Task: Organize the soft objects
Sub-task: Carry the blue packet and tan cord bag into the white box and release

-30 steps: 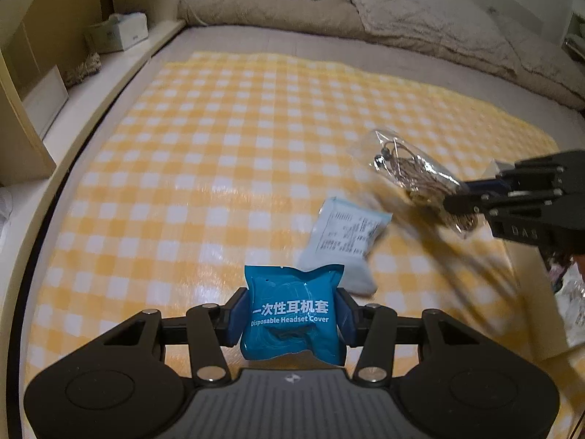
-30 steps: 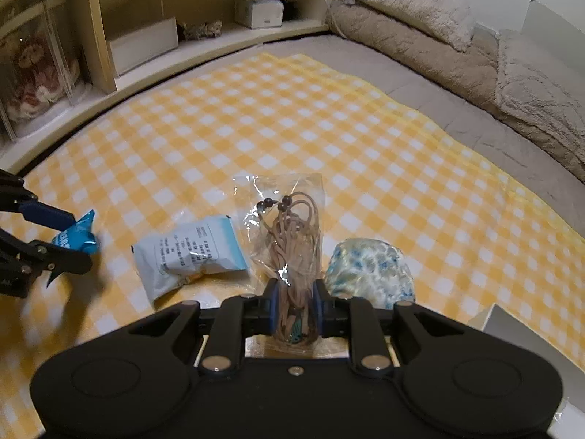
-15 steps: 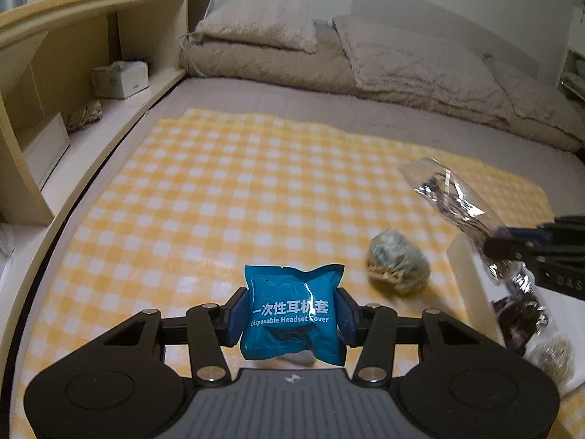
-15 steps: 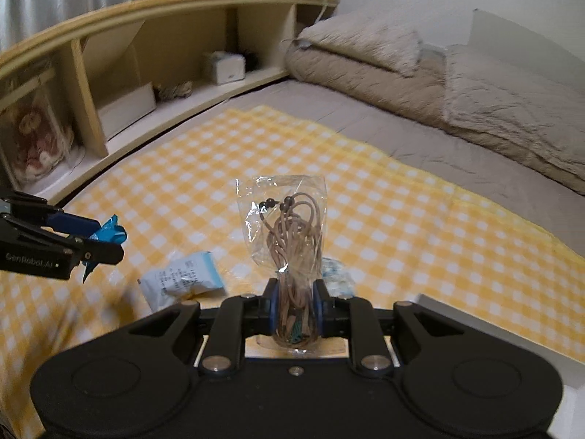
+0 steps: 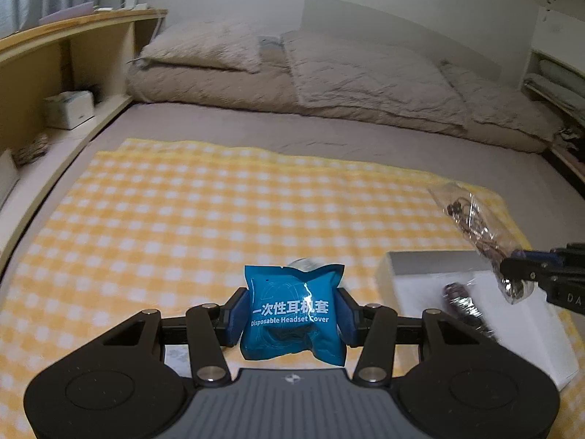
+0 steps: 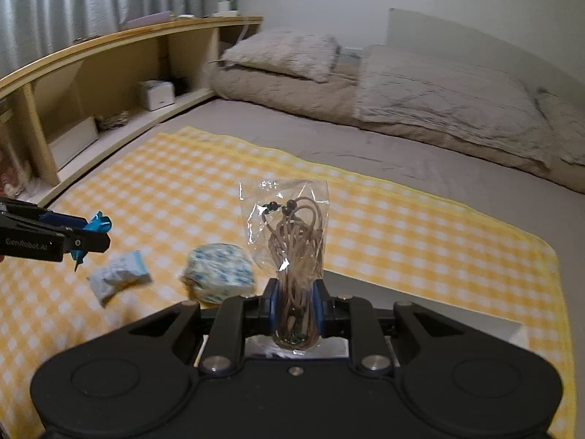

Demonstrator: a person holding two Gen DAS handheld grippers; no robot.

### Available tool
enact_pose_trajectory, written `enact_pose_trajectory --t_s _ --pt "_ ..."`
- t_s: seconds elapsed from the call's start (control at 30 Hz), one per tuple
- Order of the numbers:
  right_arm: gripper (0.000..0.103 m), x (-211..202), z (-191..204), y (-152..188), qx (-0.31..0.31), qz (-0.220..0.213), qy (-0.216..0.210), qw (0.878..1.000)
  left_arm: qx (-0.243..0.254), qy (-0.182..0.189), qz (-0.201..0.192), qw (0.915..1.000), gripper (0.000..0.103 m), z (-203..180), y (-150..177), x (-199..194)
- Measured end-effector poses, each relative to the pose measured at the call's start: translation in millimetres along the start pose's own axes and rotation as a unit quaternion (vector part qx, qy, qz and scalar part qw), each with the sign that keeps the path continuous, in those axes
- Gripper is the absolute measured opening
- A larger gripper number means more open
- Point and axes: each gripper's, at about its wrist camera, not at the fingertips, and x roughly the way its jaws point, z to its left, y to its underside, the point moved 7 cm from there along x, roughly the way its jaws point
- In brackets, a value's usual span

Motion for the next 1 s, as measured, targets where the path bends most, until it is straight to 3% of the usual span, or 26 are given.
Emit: enact_pose_trajectory --t_s 0.43,0.8,1.0 --pt "0.020 -19.4 -70.9 32.2 0.058 0.020 0.060 0.996 0.011 0.064 0.010 0.9978 0.051 -91.1 -6.5 37.2" --pt "0.020 -24.0 -108.9 62.0 0.083 0.046 0.087 0.992 -0.036 0.112 0.041 0.9923 0.051 -138.7 -1.3 86.0" --pt "0.020 -22.8 -129.3 76.5 0.100 0.060 0.098 0.988 -0.043 0.099 0.013 0.9941 0.064 -146.6 -5.6 101.6"
